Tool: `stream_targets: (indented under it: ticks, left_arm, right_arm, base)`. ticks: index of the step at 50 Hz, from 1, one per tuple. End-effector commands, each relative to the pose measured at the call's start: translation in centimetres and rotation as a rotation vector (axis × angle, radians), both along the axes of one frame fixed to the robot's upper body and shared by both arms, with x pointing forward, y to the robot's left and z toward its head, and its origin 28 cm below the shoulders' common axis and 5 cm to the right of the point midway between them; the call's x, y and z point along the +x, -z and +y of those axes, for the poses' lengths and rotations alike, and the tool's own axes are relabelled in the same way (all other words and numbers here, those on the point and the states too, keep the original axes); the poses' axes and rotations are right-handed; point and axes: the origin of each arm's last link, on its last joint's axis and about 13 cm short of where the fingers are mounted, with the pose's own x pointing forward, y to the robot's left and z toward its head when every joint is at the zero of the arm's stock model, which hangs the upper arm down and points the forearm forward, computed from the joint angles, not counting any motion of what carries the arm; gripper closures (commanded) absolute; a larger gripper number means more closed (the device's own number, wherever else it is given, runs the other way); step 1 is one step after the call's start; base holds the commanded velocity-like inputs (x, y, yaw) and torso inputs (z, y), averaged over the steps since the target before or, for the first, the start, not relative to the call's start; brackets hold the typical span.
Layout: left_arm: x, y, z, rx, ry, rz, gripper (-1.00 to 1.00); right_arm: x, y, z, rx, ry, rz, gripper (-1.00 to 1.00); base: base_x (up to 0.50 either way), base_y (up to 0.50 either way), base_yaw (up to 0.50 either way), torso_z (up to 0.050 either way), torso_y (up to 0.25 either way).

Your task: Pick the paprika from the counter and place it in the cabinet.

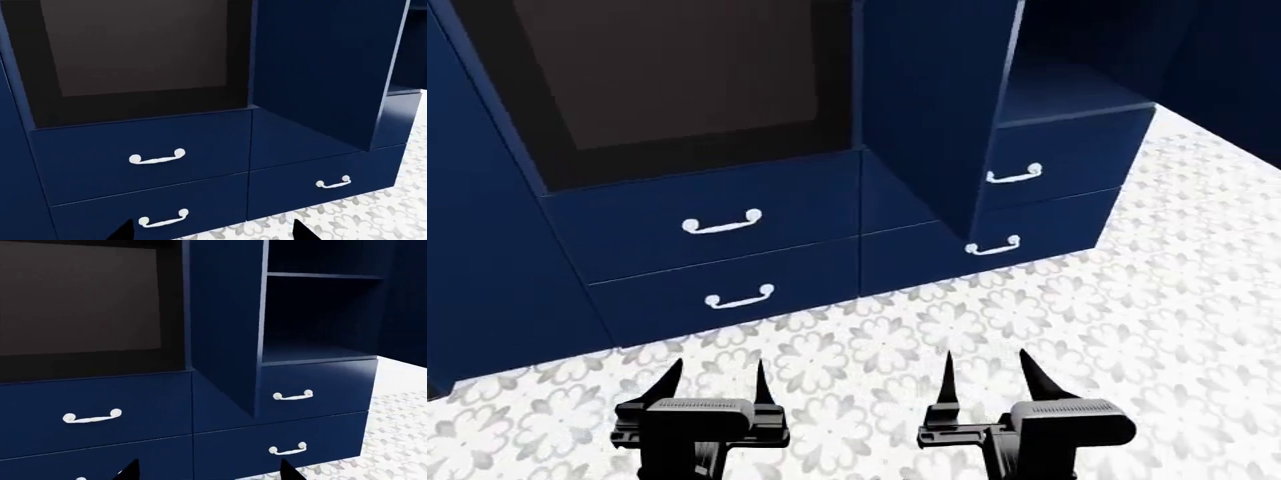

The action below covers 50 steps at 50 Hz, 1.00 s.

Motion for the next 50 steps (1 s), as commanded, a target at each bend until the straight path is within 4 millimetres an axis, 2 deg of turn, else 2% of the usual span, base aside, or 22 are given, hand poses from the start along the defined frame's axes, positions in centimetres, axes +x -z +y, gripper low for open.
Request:
stream_targets:
  ticks: [1,50]
  left_arm:
    - [-0.05,0.01,-0.01,0.000,0.002,0.000,-1.00]
    - [-0.10,0.02,-0.01,0.000,0.006,0.000,-1.00]
  right_arm:
    - [-0.04,-0.05,-0.03,0.001,0.000,-0.006,-1.00]
    - [0.03,-0.01,0.05,-0.002,-0.006,-0.008,-1.00]
  base:
    - [0.00,0.00,-0.50,0.000,0.000]
    - [0.00,0.00,-0.50,0.000,0.000]
